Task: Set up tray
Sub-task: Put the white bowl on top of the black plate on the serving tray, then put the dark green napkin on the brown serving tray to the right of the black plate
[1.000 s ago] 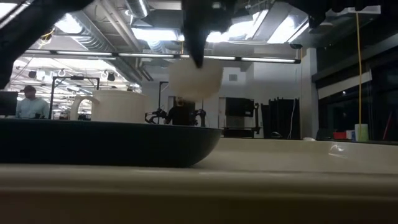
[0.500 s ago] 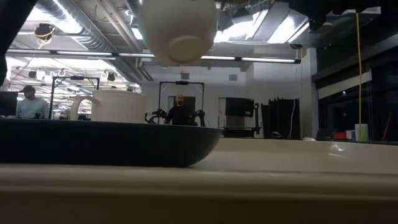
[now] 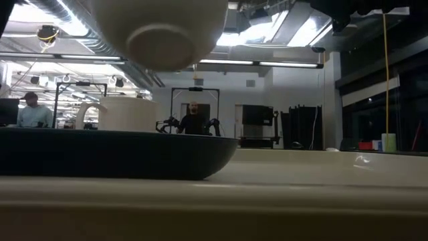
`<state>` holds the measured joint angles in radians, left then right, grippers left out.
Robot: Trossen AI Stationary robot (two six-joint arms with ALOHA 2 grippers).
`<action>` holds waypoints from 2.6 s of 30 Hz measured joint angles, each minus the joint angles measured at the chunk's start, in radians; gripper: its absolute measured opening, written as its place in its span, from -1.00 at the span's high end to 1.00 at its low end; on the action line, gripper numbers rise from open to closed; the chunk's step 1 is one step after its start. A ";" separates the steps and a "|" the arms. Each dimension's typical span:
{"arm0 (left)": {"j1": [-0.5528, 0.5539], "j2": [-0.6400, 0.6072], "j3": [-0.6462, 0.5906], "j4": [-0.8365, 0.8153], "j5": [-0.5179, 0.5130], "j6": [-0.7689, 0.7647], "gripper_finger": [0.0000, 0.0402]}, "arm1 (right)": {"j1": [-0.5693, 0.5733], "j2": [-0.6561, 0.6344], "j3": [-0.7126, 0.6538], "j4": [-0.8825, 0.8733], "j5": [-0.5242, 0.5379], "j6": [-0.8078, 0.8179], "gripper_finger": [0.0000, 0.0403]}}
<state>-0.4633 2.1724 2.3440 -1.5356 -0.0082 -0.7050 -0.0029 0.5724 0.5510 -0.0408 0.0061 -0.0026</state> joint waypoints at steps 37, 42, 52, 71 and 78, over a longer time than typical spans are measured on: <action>-0.131 0.201 -0.113 0.107 -0.030 0.061 0.99 | 0.000 0.000 0.000 -0.002 -0.007 -0.001 0.16; -0.131 0.200 -0.127 0.112 -0.033 0.034 0.97 | 0.000 0.000 0.000 -0.002 -0.007 0.000 0.16; -0.130 0.200 -0.129 0.121 0.039 0.018 0.63 | 0.000 0.000 0.000 -0.002 -0.007 0.023 0.16; -0.057 0.031 0.000 -0.036 -0.090 -0.140 0.23 | 0.000 0.001 0.000 -0.016 -0.039 0.063 0.16; -0.032 -0.130 -0.002 -0.036 -0.423 -0.317 0.27 | 0.001 0.001 0.000 -0.259 -0.215 0.362 0.16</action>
<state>-0.4952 2.0422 2.3425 -1.5719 -0.4311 -1.0222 -0.0023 0.5732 0.5510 -0.2999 -0.2093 0.3598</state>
